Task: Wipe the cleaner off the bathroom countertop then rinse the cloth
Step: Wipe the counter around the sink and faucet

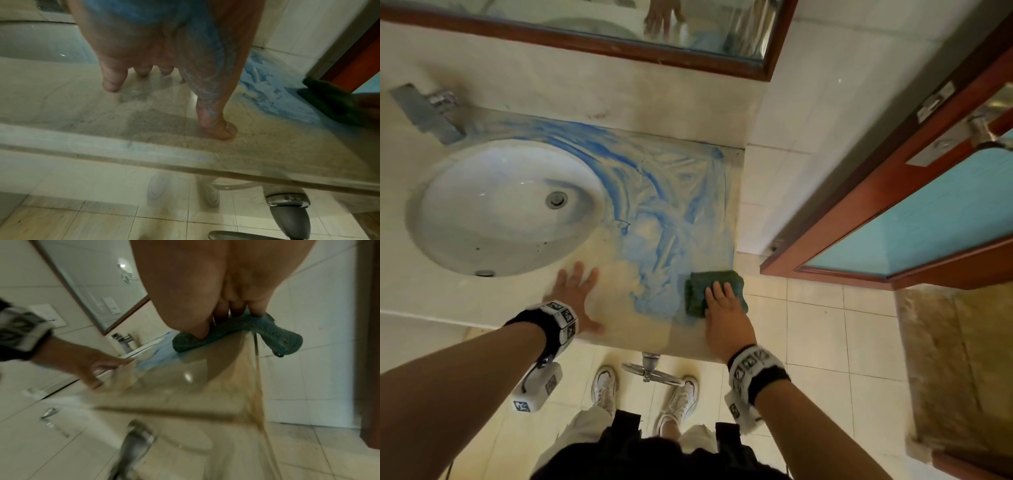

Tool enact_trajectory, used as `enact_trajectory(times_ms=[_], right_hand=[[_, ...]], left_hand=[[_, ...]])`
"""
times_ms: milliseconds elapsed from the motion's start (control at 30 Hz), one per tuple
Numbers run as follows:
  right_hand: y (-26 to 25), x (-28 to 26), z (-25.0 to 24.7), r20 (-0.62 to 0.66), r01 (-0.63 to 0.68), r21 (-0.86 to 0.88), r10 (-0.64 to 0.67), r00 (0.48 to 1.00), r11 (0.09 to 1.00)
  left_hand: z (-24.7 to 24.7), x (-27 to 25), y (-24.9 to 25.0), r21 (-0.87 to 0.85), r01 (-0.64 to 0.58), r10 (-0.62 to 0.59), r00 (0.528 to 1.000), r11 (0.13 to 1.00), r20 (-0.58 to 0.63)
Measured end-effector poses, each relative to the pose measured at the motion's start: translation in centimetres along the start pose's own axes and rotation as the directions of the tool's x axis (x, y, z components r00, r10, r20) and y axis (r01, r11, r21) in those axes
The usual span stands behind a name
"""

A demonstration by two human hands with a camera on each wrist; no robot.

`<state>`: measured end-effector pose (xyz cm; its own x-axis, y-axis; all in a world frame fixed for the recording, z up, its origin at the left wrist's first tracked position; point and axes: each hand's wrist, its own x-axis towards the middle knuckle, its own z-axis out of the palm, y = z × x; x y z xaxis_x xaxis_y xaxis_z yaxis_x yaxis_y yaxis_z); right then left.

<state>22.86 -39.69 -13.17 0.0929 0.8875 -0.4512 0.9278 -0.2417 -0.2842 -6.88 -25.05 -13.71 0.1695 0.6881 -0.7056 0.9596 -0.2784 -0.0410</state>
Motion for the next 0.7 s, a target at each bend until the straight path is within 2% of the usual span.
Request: enact_trajectory(times_ms=[100, 167, 300, 433, 500, 600, 700], right_hand=[[-0.2, -4.1, 1.8, -0.031, 0.054, 0.013, -0.054, 0.998, 0.998], [0.0, -4.7, 2.3, -0.034, 0.051, 0.004, -0.051, 0.998, 0.999], [0.5, -1.0, 0.0, 0.002, 0.083, 0.014, -0.083, 0.997, 0.996], [1.1, 4.4, -2.7, -0.031, 0.012, -0.004, -0.013, 0.999, 1.0], [0.9, 5.0, -2.8, -0.039, -0.019, 0.023, 0.02, 0.999, 1.0], [0.3, 1.9, -1.3, -0.044, -0.043, 0.057, 0.046, 0.998, 0.997], [-0.2, -2.9, 0.8, -0.067, 0.005, 0.1, 0.002, 0.998, 0.995]], left_hand=[[0.0, -0.1, 0.0, -0.008, -0.001, 0.001, 1.0, 1.0, 0.011], [-0.1, -0.2, -0.1, -0.012, -0.006, 0.006, 1.0, 1.0, 0.01], [-0.2, -0.3, 0.0, -0.02, -0.008, 0.008, 1.0, 1.0, 0.013], [-0.3, -0.4, -0.1, -0.044, -0.007, 0.007, 1.0, 0.999, 0.007], [-0.4, -0.7, 0.0, -0.044, -0.004, 0.004, 1.0, 0.999, 0.007], [-0.5, -0.7, 0.1, -0.041, -0.005, 0.005, 1.0, 0.999, 0.005], [-0.4, -0.7, 0.0, -0.075, -0.006, 0.007, 1.0, 0.997, 0.007]])
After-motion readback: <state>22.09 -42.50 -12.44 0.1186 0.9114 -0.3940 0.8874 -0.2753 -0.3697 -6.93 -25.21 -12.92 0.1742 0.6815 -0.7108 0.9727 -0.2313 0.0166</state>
